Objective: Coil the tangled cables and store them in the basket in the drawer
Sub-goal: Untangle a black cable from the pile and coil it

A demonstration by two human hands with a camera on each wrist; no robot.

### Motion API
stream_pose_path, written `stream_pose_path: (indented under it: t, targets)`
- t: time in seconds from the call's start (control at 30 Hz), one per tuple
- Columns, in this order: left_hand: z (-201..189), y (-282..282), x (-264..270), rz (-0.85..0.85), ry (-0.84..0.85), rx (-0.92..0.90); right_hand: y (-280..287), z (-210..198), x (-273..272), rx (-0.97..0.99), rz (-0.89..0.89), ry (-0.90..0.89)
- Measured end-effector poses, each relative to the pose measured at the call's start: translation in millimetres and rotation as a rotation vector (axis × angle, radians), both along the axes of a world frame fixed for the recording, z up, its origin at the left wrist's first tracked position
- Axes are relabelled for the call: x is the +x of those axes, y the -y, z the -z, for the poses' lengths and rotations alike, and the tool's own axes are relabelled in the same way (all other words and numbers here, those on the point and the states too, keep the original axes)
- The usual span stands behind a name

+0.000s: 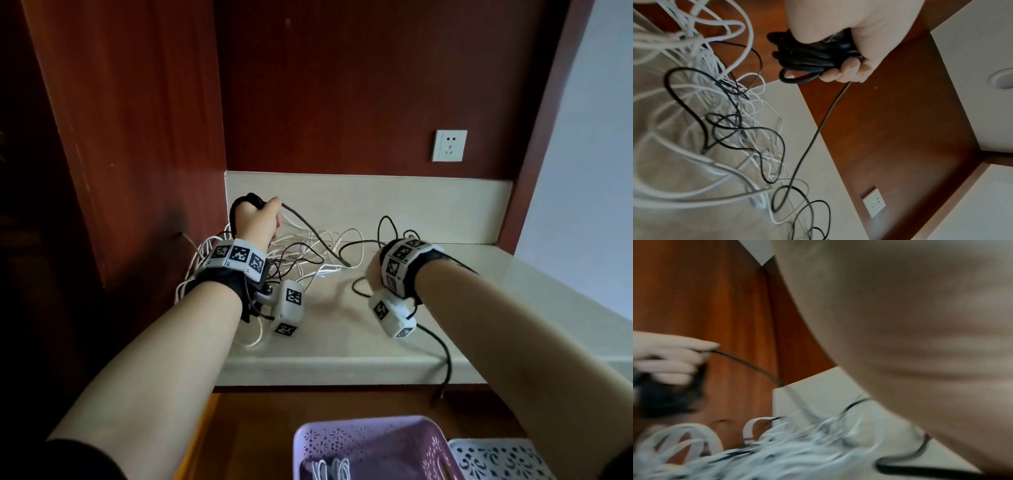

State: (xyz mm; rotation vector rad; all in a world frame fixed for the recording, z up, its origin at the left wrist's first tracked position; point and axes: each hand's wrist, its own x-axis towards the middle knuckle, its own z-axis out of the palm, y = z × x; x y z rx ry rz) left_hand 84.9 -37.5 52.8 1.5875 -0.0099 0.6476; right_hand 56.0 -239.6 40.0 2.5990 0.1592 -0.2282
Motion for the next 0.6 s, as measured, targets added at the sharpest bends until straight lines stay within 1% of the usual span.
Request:
stream_pose_path:
  t: [0.07,0.17,0.27,0.3,0.33,0.37,0.4,0.47,0.5,0.57,0.6]
  targets:
    - [-7.0,7.6,0.4,-0.017,0.042,-0.023,35.0,-34.6,-11.1,0.049,0.122,0.128]
    - [-14.3,16.0,3.7,-0.006,0.115,-0.023,91.5,-67.1,13.8,0.055,0.345,0.451]
    - [-19.0,22.1,4.7,0.000,0.158,0.010,123.7,-60.1,42.6,0.137,0.609,0.582]
    - [-20.2,24.3,4.2,0.012,0.165,0.012,127.4,-57.8,41.6,0.144,0.704,0.584]
    - [-21.0,26.4,3.9,0.029,0.166,0.014,122.5,-56.5,33.2,0.184,0.730,0.558]
    - [-21.7,28.2,3.5,0.051,0.164,0.017,117.1,-52.5,31.4,0.253,0.677,0.475]
    - [-22.7,29.2,2.0,0.078,0.160,0.023,112.3,-47.1,33.8,0.352,0.576,0.406]
    - [-24.9,30.6,-1.0,0.134,0.165,0.052,95.5,-42.0,39.0,0.444,0.363,0.311]
    - [-26.3,31.7,-3.2,0.163,0.171,0.065,83.8,-38.9,44.0,0.528,0.295,0.208]
    - [-29.9,35.2,-9.4,0.226,0.168,0.061,53.3,-33.3,50.3,0.934,0.131,0.001]
    - [-32.3,36.7,-12.9,0.265,0.154,0.046,34.9,-33.5,48.2,1.113,0.062,-0.065]
